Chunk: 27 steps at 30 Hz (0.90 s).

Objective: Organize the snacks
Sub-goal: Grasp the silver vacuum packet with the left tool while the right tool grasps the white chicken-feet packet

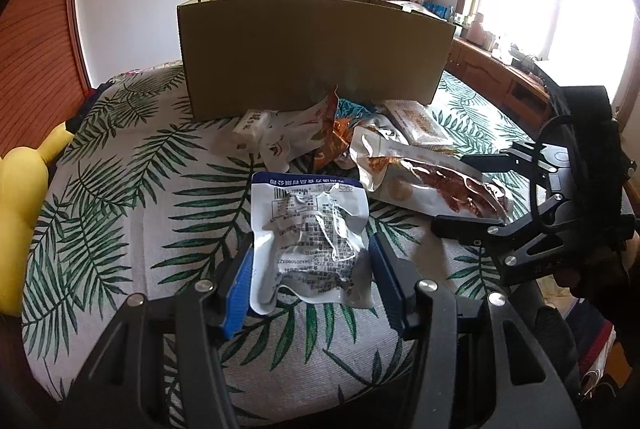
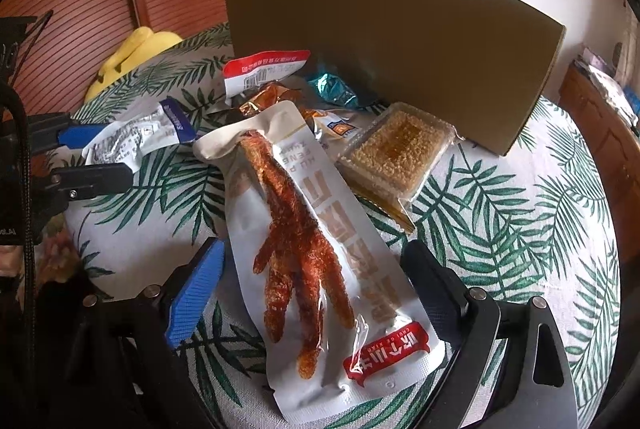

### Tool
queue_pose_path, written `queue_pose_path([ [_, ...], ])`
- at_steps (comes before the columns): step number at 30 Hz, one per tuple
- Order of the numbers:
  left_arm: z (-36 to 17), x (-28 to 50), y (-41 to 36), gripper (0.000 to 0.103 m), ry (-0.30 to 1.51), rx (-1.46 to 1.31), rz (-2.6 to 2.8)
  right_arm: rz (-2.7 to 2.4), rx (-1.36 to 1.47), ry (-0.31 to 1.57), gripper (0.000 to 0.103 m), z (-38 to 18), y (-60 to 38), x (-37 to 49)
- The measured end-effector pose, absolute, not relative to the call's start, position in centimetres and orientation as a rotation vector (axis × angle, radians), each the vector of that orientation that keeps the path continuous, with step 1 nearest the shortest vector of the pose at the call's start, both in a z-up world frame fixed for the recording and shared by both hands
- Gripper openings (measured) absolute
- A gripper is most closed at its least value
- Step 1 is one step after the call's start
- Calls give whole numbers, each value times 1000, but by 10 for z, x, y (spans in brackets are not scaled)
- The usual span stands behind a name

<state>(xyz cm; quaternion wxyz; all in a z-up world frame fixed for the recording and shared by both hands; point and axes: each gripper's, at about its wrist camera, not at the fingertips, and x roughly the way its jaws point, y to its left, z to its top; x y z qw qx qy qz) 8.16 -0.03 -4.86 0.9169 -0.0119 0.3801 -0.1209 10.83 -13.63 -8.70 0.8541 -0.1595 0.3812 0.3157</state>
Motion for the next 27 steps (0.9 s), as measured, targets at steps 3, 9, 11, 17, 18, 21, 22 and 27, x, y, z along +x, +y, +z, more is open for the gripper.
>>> queue_pose_path([
  [3, -47, 82, 0, 54, 775, -34, -250, 673, -345, 809, 93, -87, -131, 112],
  [9, -42, 80, 0, 54, 762, -46, -252, 675, -345, 818, 94, -88, -127, 115],
  [11, -42, 80, 0, 54, 758, -48, -249, 678, -350, 820, 94, -88, -126, 115],
  [17, -43, 78, 0, 54, 760, -52, -251, 700, -364, 832, 89, -87, -129, 111],
  [18, -43, 78, -1, 54, 760, -53, -252, 705, -367, 835, 86, -86, -130, 110],
  [21, -43, 78, -1, 54, 759, -59, -254, 719, -379, 843, 81, -85, -134, 105],
  [22, -43, 78, -1, 54, 759, -60, -255, 722, -381, 845, 80, -85, -134, 105],
  [27, -41, 77, -3, 54, 755, -61, -257, 745, -398, 855, 70, -82, -134, 102],
])
